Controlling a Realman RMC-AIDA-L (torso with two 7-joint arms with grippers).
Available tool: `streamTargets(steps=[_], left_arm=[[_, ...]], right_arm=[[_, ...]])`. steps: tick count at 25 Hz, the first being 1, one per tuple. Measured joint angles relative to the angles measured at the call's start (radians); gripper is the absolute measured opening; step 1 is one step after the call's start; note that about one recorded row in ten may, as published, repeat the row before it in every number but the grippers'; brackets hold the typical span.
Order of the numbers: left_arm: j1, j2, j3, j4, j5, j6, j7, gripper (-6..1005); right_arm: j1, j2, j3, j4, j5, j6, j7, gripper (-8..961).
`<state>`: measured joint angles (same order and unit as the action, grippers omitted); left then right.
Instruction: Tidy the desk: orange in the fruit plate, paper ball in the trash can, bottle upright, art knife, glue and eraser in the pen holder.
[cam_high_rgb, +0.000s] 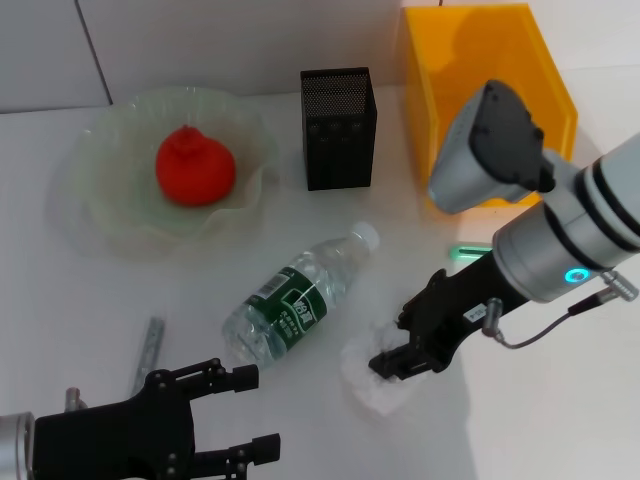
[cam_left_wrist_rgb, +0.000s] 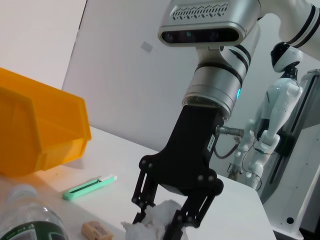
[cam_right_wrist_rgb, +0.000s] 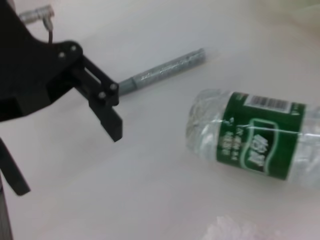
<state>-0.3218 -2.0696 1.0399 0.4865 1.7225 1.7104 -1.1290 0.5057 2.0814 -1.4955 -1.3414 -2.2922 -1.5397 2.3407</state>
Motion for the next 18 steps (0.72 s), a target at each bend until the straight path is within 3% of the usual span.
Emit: streamTargets(steps=[5,6,7,11,18], left_arm=[[0.000,0.000,0.000,0.002,0.000,0.000,0.000,801],[0.000,0.000,0.000,0.003,0.000,0.000,0.001,801],[-0.001,0.000,0.000,0.003,0.000,0.001,0.001,801],[-0.004,0.000,0.000,0.003,0.000,0.001,0.001,801],[-0.008,-0.001,0.000,0.003,-0.001,0.002,0.002,801]], right_arm=[[-0.033,0.000,0.126,-0.090,0.002,-0.059,0.001,413],[-0.047,0.000,0.227,-0.160,0.006,-0.087,0.002,409],[-0.047,0.000,0.227,-0.160,0.006,-0.087,0.002,405],[-0.055,-0.001,0.429,-0.276,0.024,-0.055,-0.009,354],[-0.078,-0.001,0.454,-0.259,-0.020,0.190,-0.078,355]])
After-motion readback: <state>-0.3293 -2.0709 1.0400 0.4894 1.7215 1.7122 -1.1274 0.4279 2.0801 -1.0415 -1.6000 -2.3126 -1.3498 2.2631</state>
